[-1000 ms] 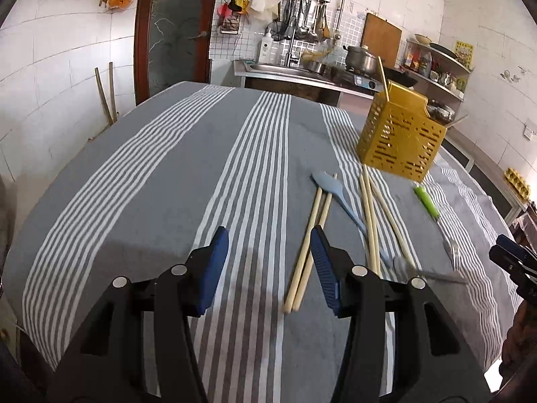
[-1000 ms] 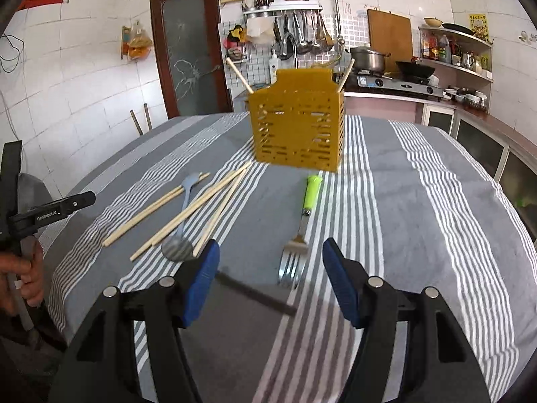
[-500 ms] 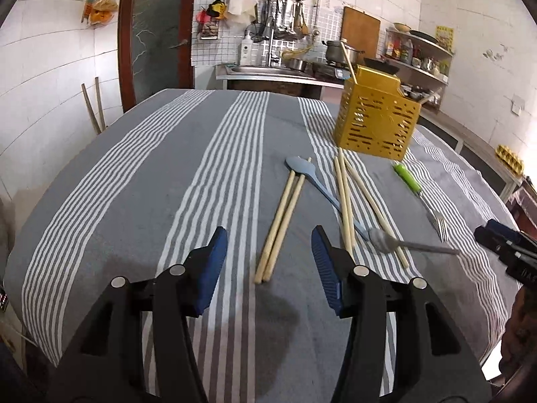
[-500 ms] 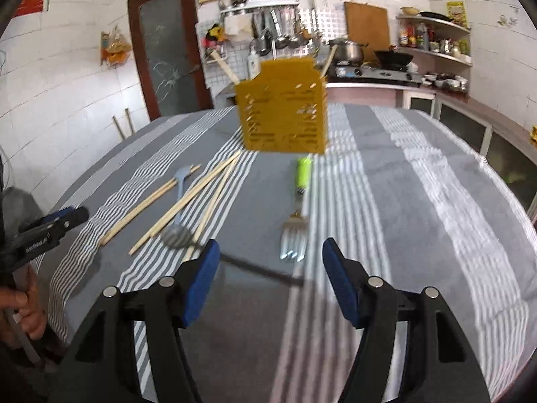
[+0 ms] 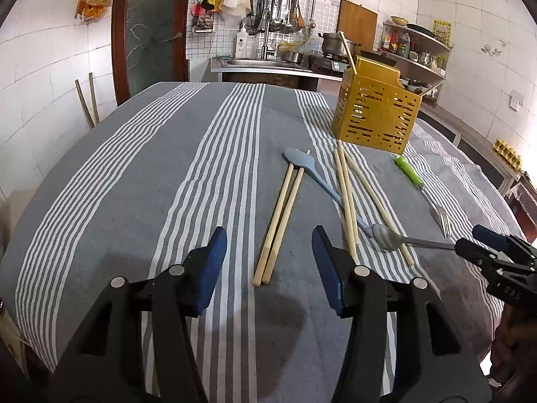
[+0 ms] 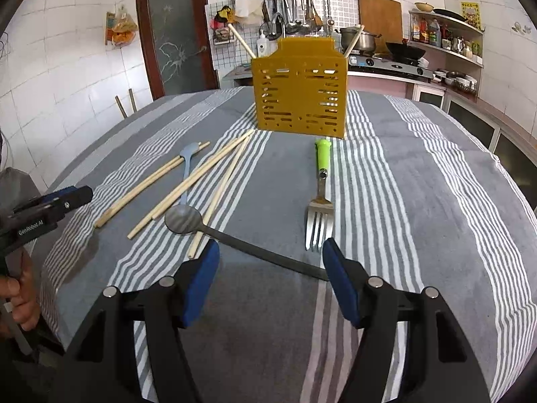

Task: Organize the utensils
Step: 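Close the left tool on a wooden chopstick while the right tool grasps the metal spoon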

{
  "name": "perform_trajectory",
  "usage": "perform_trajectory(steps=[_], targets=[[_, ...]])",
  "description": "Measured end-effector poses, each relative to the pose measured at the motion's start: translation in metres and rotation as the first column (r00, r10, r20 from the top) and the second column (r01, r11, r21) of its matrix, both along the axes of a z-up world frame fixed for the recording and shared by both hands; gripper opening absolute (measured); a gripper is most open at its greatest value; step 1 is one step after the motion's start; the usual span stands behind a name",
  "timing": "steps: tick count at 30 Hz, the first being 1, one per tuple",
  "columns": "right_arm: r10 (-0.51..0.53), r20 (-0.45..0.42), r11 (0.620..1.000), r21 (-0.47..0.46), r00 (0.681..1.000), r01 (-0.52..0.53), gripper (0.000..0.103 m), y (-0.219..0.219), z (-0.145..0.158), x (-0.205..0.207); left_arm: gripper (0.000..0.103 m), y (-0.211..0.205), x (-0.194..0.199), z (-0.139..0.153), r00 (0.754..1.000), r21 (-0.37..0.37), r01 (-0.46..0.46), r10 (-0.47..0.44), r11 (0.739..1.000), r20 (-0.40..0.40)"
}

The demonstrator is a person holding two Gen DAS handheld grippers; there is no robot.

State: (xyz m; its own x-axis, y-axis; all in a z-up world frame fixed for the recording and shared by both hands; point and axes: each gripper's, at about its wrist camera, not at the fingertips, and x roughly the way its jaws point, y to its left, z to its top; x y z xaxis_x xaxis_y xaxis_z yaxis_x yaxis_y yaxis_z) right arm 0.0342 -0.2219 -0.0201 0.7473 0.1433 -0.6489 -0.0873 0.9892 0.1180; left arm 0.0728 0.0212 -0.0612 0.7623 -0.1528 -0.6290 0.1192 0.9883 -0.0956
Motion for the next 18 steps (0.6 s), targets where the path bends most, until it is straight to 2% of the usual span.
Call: perform_trajectory(steps=[9, 13, 18], targets=[[0.034, -0.075, 0.999, -0.038, 0.997, -0.037, 0.064, 0.019, -0.016, 0.022, 0.052, 0.001, 0.017, -0.005, 1.0, -0.008, 0.004, -0.004, 1.0, -0.022], [0.055, -0.122, 0.994, -0.089, 0.991, -0.066, 0.064, 0.031, -0.022, 0.033, 0.052, -0.002, 0.027, -0.008, 0.999, -0.006, 0.008, -0.008, 1.0, -0.046], [0.071, -0.129, 0.985, -0.146, 0.989, -0.089, 0.064, 0.043, -0.02, 0.049, 0.052, -0.005, 0.044, -0.011, 0.997, -0.004, 0.018, -0.018, 1.0, -0.073]])
